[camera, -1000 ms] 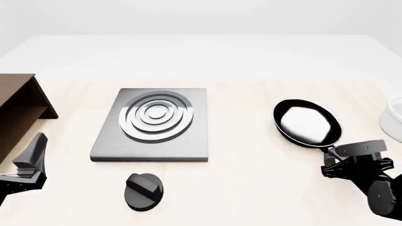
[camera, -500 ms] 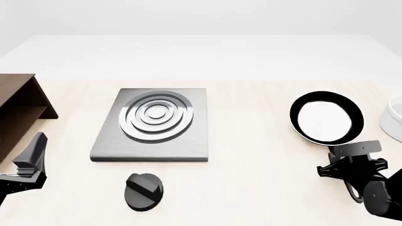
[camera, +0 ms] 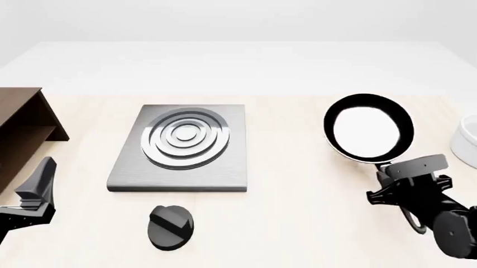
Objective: Turn on the stove and put the frying pan on it.
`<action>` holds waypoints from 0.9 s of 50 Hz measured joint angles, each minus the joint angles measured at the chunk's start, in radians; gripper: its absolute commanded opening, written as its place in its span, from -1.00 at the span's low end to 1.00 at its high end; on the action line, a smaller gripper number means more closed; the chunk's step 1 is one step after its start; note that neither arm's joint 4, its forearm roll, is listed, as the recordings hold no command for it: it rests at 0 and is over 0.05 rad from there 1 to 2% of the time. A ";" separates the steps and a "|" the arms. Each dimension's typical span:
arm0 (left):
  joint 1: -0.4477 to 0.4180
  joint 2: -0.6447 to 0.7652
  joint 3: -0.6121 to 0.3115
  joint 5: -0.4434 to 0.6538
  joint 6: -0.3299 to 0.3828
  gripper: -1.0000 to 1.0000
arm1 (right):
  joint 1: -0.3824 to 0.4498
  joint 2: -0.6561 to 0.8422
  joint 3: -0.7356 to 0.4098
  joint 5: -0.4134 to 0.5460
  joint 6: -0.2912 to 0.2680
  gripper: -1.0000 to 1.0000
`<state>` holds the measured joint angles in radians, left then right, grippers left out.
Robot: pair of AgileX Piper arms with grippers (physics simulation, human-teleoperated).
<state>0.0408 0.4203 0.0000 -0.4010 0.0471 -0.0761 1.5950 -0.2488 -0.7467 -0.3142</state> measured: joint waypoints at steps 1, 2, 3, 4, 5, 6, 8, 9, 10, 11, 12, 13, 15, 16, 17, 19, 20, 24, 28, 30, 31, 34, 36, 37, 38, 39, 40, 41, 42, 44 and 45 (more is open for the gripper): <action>0.000 -0.001 0.000 0.001 0.000 1.00 | 0.014 -0.025 -0.002 0.023 0.001 -1.00; -0.001 -0.001 0.000 0.001 0.000 1.00 | 0.027 -0.048 -0.005 0.044 0.003 -1.00; -0.001 -0.002 0.000 0.002 0.001 1.00 | 0.041 -0.070 -0.008 0.065 0.004 -1.00; -0.002 -0.003 0.000 0.002 0.001 1.00 | 0.055 -0.091 -0.011 0.084 0.005 -1.00; -0.002 -0.003 0.000 0.003 0.001 1.00 | 0.068 -0.111 -0.014 0.103 0.005 -1.00; -0.002 -0.004 0.000 0.004 0.001 1.00 | 0.082 -0.131 -0.019 0.125 0.006 -1.00; -0.003 -0.006 0.000 0.005 0.002 1.00 | 0.110 -0.167 -0.029 0.162 0.006 -1.00; -0.003 -0.006 0.000 0.005 0.002 1.00 | 0.123 -0.183 -0.034 0.178 0.005 -1.00; -0.003 -0.007 0.000 0.006 0.002 1.00 | 0.135 -0.199 -0.038 0.194 0.003 -1.00; -0.003 -0.008 0.000 0.006 0.002 1.00 | 0.148 -0.214 -0.043 0.209 0.001 -1.00; -0.003 -0.008 0.000 0.007 0.002 1.00 | 0.161 -0.230 -0.048 0.225 0.000 -1.00; -0.003 -0.008 0.000 0.007 0.002 1.00 | 0.175 -0.245 -0.052 0.240 -0.001 -1.00; -0.004 -0.007 0.000 0.006 0.001 1.00 | 0.203 -0.271 -0.063 0.268 -0.002 -1.00; -0.004 -0.007 0.000 0.006 0.001 1.00 | 0.216 -0.282 -0.069 0.281 -0.003 -1.00; -0.004 -0.006 0.000 0.005 0.001 1.00 | 0.229 -0.291 -0.075 0.293 -0.003 -1.00; -0.004 -0.006 0.000 0.004 0.001 1.00 | 0.254 -0.306 -0.090 0.316 -0.001 -1.00; -0.004 -0.006 0.000 0.004 0.001 1.00 | 0.265 -0.313 -0.098 0.328 0.000 -1.00; -0.004 -0.007 0.000 0.006 0.000 1.00 | 0.303 -0.333 -0.128 0.366 0.006 -1.00; -0.004 -0.008 0.000 0.007 0.000 1.00 | 0.334 -0.339 -0.150 0.384 0.012 -1.00; -0.004 -0.008 0.000 0.007 0.000 1.00 | 0.349 -0.341 -0.158 0.392 0.015 -1.00; -0.004 -0.008 0.000 0.007 0.000 1.00 | 0.356 -0.341 -0.163 0.396 0.016 -1.00; -0.003 -0.008 0.000 0.007 0.000 1.00 | 0.377 -0.340 -0.174 0.404 0.019 -1.00; -0.003 -0.008 0.000 0.007 0.000 1.00 | 0.390 -0.336 -0.181 0.405 0.020 -1.00; -0.003 -0.008 0.000 0.007 0.000 1.00 | 0.397 -0.334 -0.185 0.406 0.020 -1.00; -0.003 -0.008 0.000 0.007 0.000 1.00 | 0.404 -0.332 -0.188 0.409 0.021 -1.00; -0.003 -0.008 0.000 0.007 0.000 1.00 | 0.411 -0.329 -0.192 0.408 0.021 -1.00; -0.003 -0.008 0.000 0.007 0.000 1.00 | 0.418 -0.324 -0.195 0.408 0.021 -1.00; -0.003 -0.009 0.000 0.008 0.000 1.00 | 0.426 -0.320 -0.199 0.407 0.021 -1.00; -0.004 -0.009 0.000 0.008 0.000 1.00 | 0.432 -0.316 -0.202 0.407 0.021 -1.00; -0.004 -0.011 0.000 0.010 0.000 1.00 | 0.447 -0.309 -0.212 0.411 0.021 -1.00; -0.004 -0.012 0.000 0.010 0.000 1.00 | 0.454 -0.305 -0.217 0.411 0.021 -1.00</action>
<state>0.0370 0.4086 0.0000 -0.3906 0.0469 0.3781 1.2901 -0.4655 -0.3353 -0.2935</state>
